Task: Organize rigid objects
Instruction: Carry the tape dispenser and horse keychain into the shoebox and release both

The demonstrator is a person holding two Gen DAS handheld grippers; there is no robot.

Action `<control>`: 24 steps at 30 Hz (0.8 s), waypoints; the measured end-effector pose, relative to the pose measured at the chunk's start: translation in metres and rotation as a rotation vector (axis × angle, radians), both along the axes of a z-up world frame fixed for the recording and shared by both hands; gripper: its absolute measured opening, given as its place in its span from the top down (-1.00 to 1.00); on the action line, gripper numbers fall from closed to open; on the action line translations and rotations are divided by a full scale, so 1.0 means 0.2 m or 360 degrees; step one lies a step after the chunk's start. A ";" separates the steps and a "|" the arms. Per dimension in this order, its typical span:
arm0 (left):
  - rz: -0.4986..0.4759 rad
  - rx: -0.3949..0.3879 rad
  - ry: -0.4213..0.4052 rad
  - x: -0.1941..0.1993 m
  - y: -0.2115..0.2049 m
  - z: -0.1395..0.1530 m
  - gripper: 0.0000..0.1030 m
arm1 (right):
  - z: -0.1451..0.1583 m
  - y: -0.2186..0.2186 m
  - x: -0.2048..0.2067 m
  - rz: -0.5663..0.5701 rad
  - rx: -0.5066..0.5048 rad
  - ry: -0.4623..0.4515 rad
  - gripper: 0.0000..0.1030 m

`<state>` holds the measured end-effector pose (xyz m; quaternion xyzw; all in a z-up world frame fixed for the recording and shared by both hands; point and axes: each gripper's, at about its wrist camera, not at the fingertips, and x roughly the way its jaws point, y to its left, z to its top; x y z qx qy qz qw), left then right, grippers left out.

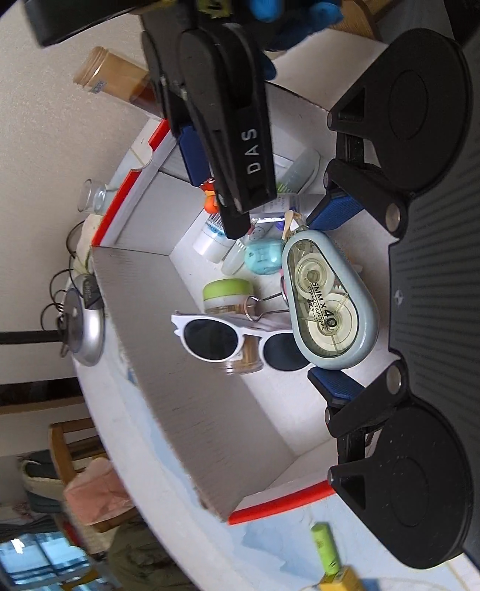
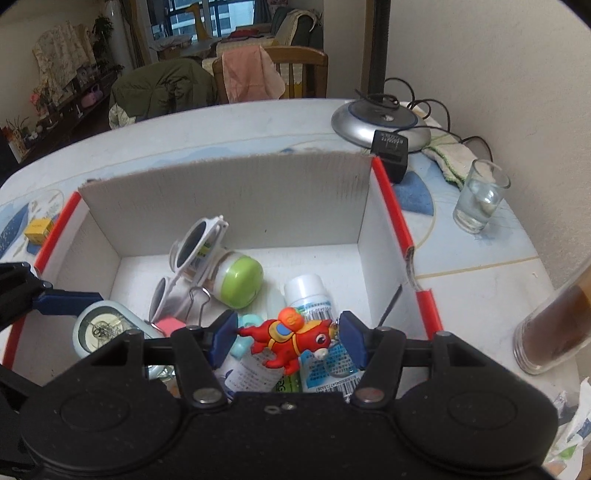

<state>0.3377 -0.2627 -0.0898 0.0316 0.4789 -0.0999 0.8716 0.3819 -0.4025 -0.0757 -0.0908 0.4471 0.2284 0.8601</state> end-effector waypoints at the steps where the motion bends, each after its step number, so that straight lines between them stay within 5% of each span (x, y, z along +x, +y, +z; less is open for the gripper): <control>1: 0.0002 -0.0022 0.0018 0.00 0.01 -0.01 -0.57 | -0.01 0.00 0.00 0.0001 0.0000 0.0008 -0.16; 24: 0.0038 0.0168 0.0187 0.08 -0.04 -0.07 -0.57 | -0.04 -0.04 -0.04 0.0017 -0.0005 0.0086 -0.25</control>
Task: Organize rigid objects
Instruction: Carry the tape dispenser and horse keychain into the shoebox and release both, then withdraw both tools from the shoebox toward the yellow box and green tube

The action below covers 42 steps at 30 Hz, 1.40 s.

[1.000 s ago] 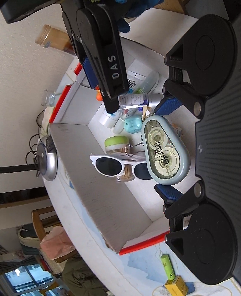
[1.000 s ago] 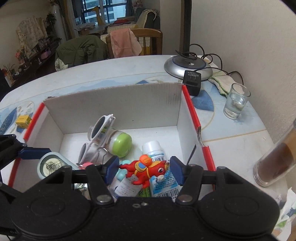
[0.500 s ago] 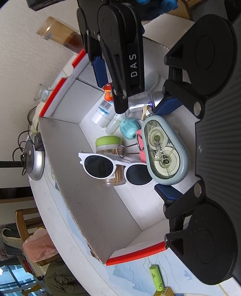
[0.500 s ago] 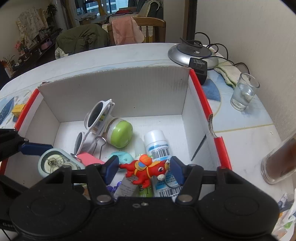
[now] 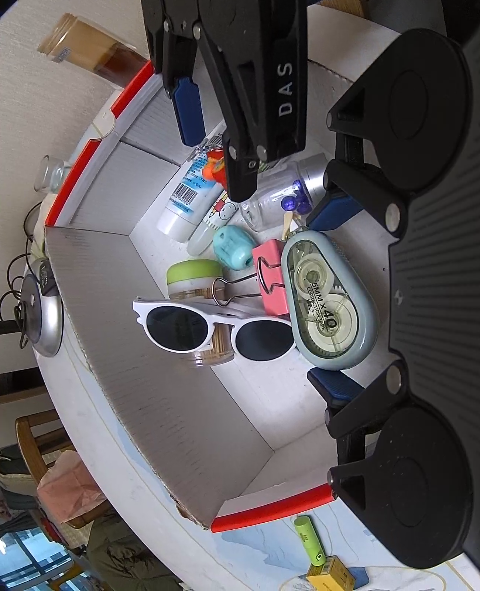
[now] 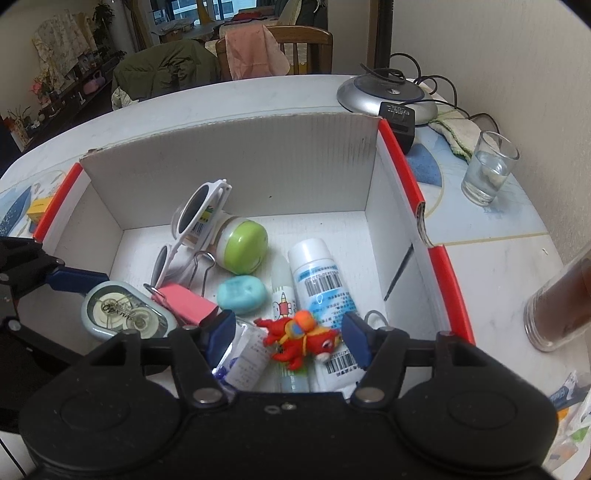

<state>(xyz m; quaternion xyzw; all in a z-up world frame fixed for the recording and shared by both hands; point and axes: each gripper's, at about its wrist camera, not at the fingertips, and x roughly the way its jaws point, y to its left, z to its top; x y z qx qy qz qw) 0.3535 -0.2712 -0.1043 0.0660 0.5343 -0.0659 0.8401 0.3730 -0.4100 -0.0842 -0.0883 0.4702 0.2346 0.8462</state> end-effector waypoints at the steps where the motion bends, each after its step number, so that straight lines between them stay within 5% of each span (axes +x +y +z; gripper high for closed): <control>1: 0.0003 0.0002 -0.0002 0.00 0.00 0.00 -0.57 | 0.00 0.00 0.00 0.0000 0.0003 -0.0001 -0.25; 12: 0.0043 -0.0016 -0.0077 -0.05 0.03 0.04 -0.62 | 0.08 -0.04 -0.08 -0.0006 0.0072 -0.0042 -0.63; 17: 0.0058 -0.0041 -0.0143 -0.09 0.05 0.09 -0.66 | 0.12 -0.07 -0.10 -0.0033 0.0123 -0.0062 -0.66; 21: 0.0046 -0.0091 -0.0191 -0.15 0.04 0.14 -0.91 | 0.17 -0.08 -0.13 -0.0034 0.0160 -0.0089 -0.72; 35: 0.0121 -0.0282 -0.0414 -0.40 0.14 0.34 -0.97 | 0.36 -0.05 -0.30 0.0009 0.0330 -0.0209 -0.97; 42: 0.0259 -0.0281 -0.0547 -0.53 0.32 0.44 -0.99 | 0.46 0.03 -0.41 0.0069 0.0408 -0.0267 -0.99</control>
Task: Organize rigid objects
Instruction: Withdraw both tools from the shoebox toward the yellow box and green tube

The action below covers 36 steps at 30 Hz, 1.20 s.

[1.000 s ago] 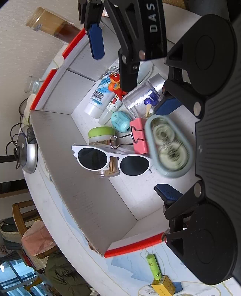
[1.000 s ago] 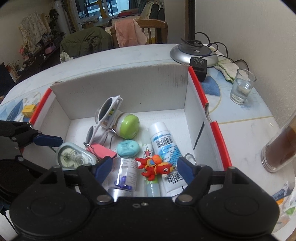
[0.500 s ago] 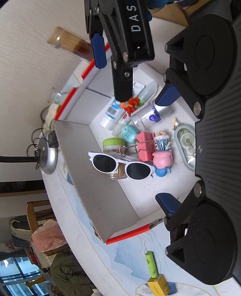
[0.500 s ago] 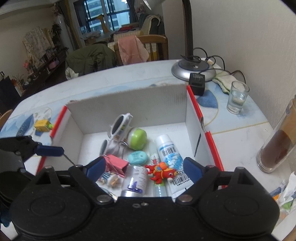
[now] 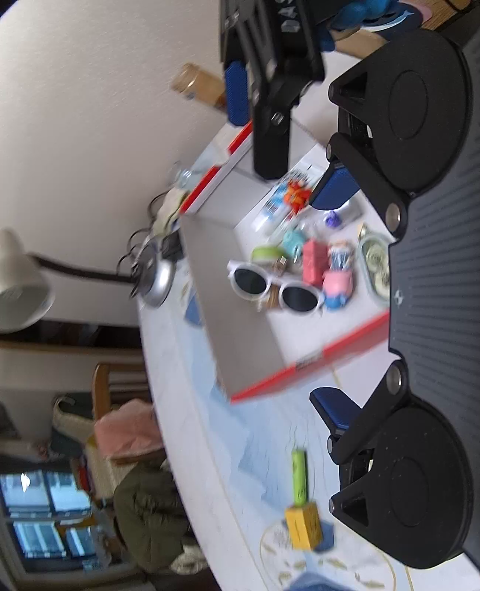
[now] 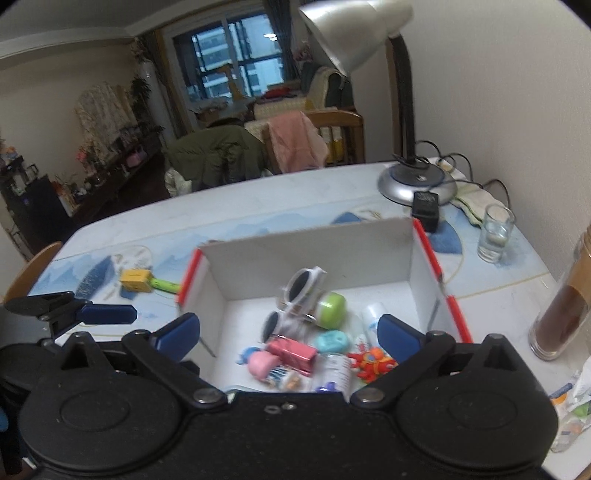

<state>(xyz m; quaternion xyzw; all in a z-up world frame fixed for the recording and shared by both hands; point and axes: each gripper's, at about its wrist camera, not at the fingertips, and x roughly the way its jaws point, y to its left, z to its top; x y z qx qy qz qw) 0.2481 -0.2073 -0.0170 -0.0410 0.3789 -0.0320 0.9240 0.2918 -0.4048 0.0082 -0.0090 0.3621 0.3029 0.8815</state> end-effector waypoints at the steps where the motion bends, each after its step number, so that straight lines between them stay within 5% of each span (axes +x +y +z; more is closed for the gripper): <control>1: 0.0019 0.0002 -0.0012 -0.02 0.03 0.01 -0.99 | 0.01 0.02 -0.02 0.0016 0.0008 -0.0008 -0.99; 19: 0.0242 0.0061 -0.0104 -0.16 0.68 0.06 -0.99 | 0.06 0.57 -0.20 0.0270 -0.0027 -0.0049 -0.99; 36: 0.0313 0.0027 0.0002 0.04 1.19 -0.17 -0.99 | -0.10 1.16 -0.14 0.0440 -0.0305 -0.0030 -0.89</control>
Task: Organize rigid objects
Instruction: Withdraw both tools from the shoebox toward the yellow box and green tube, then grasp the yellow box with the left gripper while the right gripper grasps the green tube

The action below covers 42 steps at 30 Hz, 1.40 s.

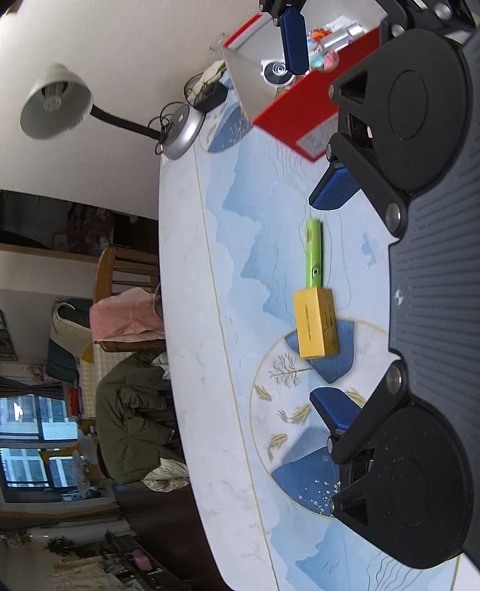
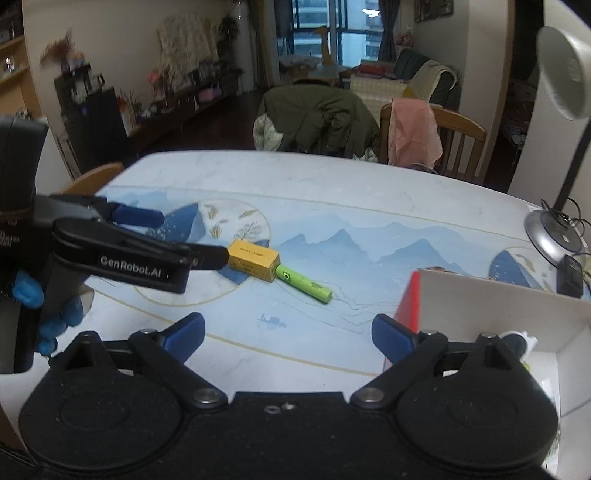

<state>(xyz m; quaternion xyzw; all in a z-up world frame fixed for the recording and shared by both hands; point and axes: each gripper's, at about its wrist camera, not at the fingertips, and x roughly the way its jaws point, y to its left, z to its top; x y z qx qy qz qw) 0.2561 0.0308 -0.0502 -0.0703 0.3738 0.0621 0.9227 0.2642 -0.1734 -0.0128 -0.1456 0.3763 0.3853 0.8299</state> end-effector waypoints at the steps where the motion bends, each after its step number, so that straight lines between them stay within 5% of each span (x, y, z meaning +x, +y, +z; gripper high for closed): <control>1: 0.0004 -0.0003 0.0008 0.02 0.02 -0.02 -0.99 | -0.02 0.02 0.01 -0.0001 -0.0018 0.0004 -0.89; 23: 0.0068 -0.0096 0.0211 0.40 0.19 -0.39 -0.99 | -0.38 0.48 0.35 0.0059 -0.0403 0.0071 -0.66; 42: 0.0125 -0.0166 0.0218 0.45 0.25 -0.51 -0.98 | -0.55 0.61 0.49 0.0152 -0.0541 0.0023 -0.13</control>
